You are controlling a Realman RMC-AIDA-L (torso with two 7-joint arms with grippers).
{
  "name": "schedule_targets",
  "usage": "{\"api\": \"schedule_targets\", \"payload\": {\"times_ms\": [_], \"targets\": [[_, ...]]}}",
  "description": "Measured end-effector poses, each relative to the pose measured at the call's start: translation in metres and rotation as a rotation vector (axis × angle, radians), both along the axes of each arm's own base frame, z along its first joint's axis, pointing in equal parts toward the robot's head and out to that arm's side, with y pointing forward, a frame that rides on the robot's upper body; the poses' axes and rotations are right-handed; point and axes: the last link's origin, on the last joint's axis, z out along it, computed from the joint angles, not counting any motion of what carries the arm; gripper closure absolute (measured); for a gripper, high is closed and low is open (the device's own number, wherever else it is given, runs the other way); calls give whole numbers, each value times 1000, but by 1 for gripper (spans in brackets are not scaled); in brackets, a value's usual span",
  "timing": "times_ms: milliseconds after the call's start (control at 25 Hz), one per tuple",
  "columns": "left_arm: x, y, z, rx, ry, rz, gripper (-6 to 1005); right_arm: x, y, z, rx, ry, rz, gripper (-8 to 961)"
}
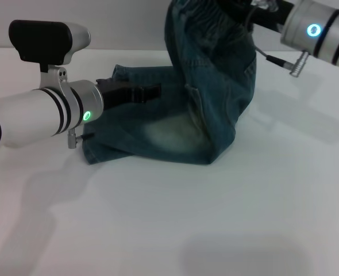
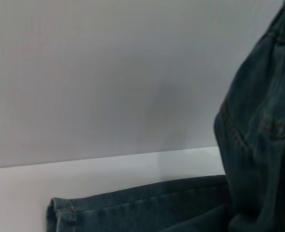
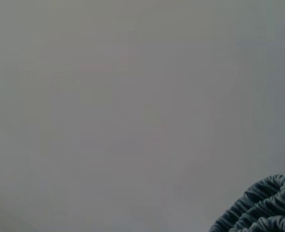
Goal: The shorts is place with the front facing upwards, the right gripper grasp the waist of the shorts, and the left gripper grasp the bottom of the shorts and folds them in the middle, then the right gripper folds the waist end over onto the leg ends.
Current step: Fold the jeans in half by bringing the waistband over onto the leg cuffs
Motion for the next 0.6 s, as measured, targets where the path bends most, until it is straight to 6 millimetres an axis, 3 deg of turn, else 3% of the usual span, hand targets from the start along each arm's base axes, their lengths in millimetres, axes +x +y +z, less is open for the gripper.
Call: {"api": "schedule_targets", "payload": {"times_ms": [280, 440, 600], "targets": [[-6, 0, 9, 38, -9, 12, 184, -5, 1, -12, -18, -47, -5, 861], [-18, 1, 26, 102, -28, 48, 184, -4, 1, -14, -19, -51, -12, 851], [-45, 3, 54, 214, -42, 119, 184, -5, 2, -16, -21, -60, -13, 841]]}}
